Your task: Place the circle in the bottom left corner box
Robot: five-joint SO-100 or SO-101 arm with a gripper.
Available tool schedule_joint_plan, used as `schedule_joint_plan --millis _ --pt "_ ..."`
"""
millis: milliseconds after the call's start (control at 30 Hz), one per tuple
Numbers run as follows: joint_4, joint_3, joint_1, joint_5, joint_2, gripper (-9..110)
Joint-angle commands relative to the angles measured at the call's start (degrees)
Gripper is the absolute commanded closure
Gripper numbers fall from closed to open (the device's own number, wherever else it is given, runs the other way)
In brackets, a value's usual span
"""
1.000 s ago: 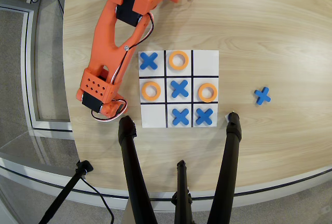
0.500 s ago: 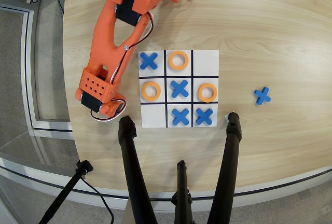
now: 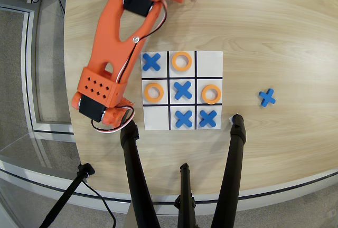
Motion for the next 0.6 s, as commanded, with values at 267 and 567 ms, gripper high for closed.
schedule_joint_plan --millis 267,567 --pt "-1.5 33.3 -15.0 0.5 44.0 102" --pt "1.3 62.1 -33.6 1.8 68.3 102"
